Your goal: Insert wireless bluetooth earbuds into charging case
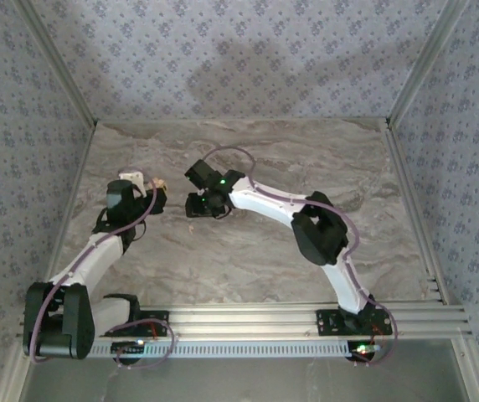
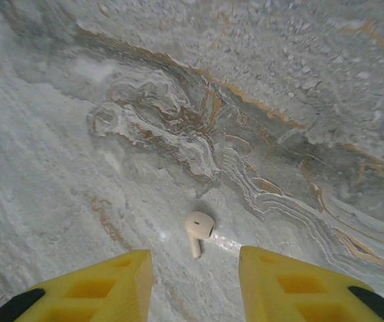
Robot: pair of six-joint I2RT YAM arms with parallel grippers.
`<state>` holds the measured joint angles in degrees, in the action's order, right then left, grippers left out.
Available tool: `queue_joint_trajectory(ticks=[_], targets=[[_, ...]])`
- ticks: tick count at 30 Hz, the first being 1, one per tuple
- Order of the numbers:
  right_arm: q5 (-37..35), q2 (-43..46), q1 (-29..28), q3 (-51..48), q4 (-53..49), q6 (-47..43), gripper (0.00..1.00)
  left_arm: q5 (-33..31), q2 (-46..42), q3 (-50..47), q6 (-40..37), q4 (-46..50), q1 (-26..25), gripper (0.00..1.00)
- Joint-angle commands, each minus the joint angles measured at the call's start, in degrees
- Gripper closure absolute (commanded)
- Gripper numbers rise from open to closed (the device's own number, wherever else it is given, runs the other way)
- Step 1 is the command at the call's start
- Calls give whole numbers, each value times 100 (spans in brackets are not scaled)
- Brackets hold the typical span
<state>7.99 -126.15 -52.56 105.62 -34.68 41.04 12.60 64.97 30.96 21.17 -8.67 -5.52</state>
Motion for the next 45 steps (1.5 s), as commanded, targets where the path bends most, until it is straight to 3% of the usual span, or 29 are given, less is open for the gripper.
queue_joint_trajectory(ticks=[1,11,20,37,45], targets=[[115,-409,-57,472,-510,188,56,-21,-72,183,80,14,41,89],[282,-1117,-136,1029,-846,186,55,-12,6,268,24,33,38,89],[343,-1278,-171,1039,-764,178,63,-19,86,265,36,-48,42,89],[417,-1204,-289,936,-958,173,70,-13,20,217,69,-3,45,89],[373,-744,-233,291,-757,148,74,49,-2,238,72,5,41,89]])
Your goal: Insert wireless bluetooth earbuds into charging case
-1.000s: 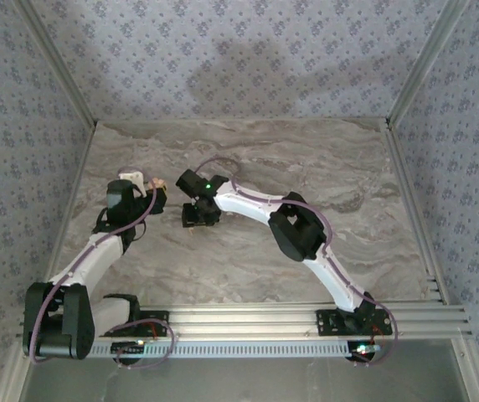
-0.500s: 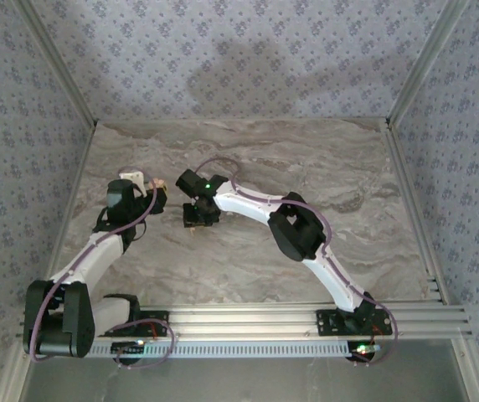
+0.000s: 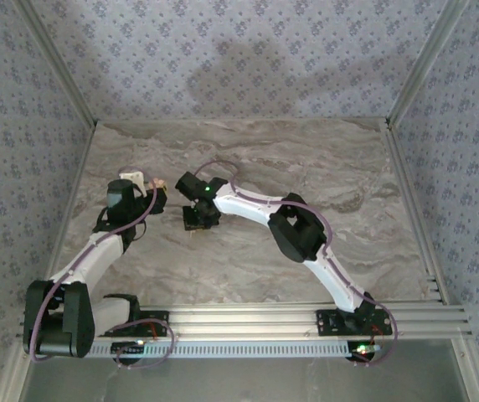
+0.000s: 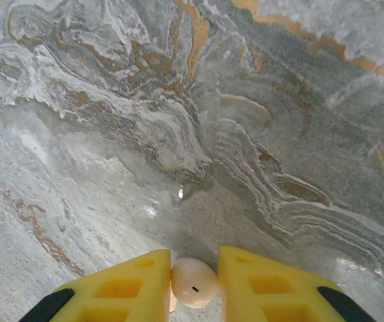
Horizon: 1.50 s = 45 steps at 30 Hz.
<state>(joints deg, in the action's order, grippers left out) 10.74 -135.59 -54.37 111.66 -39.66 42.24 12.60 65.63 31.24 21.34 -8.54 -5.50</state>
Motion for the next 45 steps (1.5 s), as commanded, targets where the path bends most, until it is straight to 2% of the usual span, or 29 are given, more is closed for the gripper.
queue_joint_trajectory(ticks=[1,13,15,21,24,28,33,39,45], targets=[[86,274,-27,-421,-232,22,74,49,-75,207,62,0,40,89],[-116,1313,408,-1944,-186,-376,74,167,-34,215,-33,-54,-132,89],[-121,1482,502,-2206,-258,-569,74,171,-10,229,-68,-51,-192,89],[-19,1708,725,-2502,-855,-1875,74,263,68,278,-198,-42,-316,89],[13,1851,859,-2688,-905,-2173,74,371,98,260,-256,-121,-379,89],[38,2262,1042,-3072,-485,-2213,73,700,193,136,-380,-412,-514,89],[-182,2956,1160,-3712,490,-2084,73,1144,400,-181,-637,-1252,-887,89],[-686,3840,1334,-4283,1496,-2257,73,1623,776,-130,-1473,-1476,-1420,88],[-716,4604,1608,-4910,2076,-2530,73,2214,1223,-233,-2038,-2127,-1778,89]])
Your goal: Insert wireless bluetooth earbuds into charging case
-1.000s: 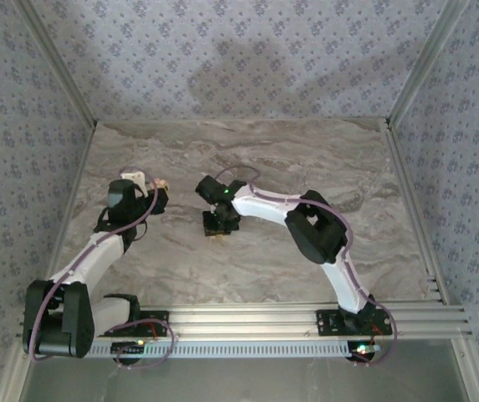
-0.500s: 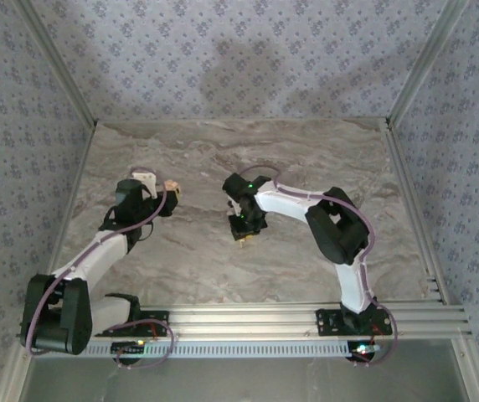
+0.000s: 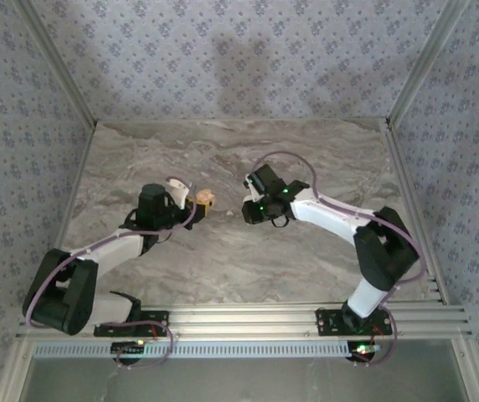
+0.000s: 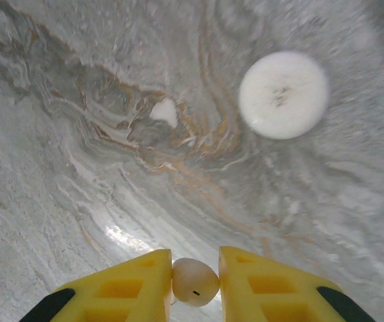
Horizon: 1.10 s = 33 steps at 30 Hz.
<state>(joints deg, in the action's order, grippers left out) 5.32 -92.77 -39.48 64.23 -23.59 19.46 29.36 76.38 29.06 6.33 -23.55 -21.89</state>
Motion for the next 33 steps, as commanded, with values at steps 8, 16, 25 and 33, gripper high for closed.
queue_joint_trajectory(ticks=[8,16,25,33], targets=[[46,907,214,-304,984,-573,74,1044,554,282,-1384,-739,-458,89],[251,1049,39,-262,1400,-724,74,1070,750,484,-1928,-680,-760,89],[52,1269,-374,-529,1763,-874,74,927,671,533,-2013,-781,-869,89],[-236,1416,-620,-788,2159,-853,74,921,479,539,-1840,-848,-883,89]])
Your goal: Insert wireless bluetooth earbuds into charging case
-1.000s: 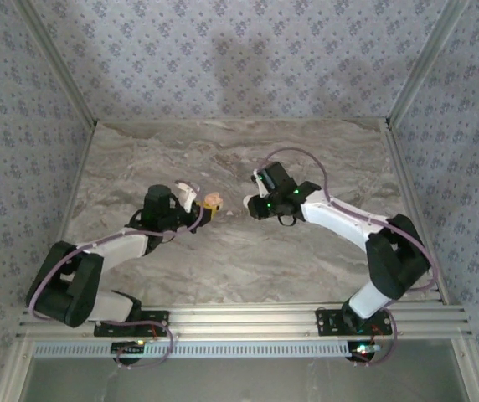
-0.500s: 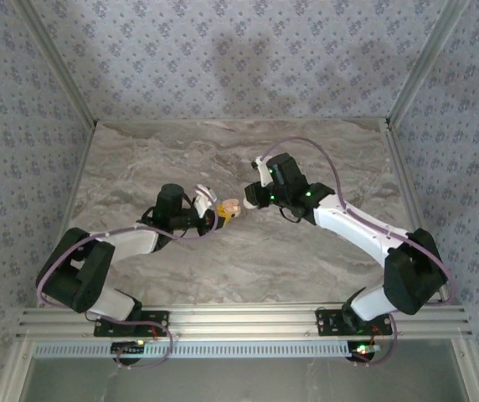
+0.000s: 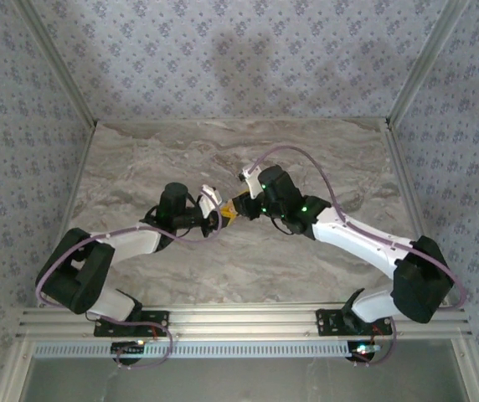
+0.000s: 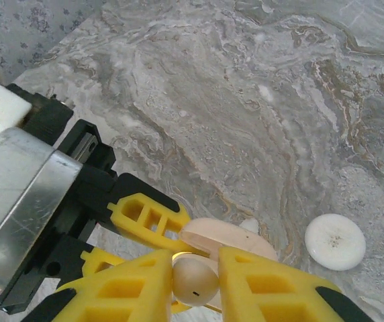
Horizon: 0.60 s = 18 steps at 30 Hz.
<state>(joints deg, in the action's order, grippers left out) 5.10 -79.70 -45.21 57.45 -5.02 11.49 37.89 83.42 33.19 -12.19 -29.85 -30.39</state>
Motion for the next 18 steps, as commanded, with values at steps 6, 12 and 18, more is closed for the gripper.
queue_joint_trajectory(ticks=[6,12,18], targets=[[-316,55,-60,-212,485,-1,74,140,-235,133,321,-437,-29,89],[-295,18,-58,-258,647,41,74,184,-237,155,471,-549,-46,89],[-229,-54,-63,-309,817,150,74,193,-278,197,550,-562,-49,89]])
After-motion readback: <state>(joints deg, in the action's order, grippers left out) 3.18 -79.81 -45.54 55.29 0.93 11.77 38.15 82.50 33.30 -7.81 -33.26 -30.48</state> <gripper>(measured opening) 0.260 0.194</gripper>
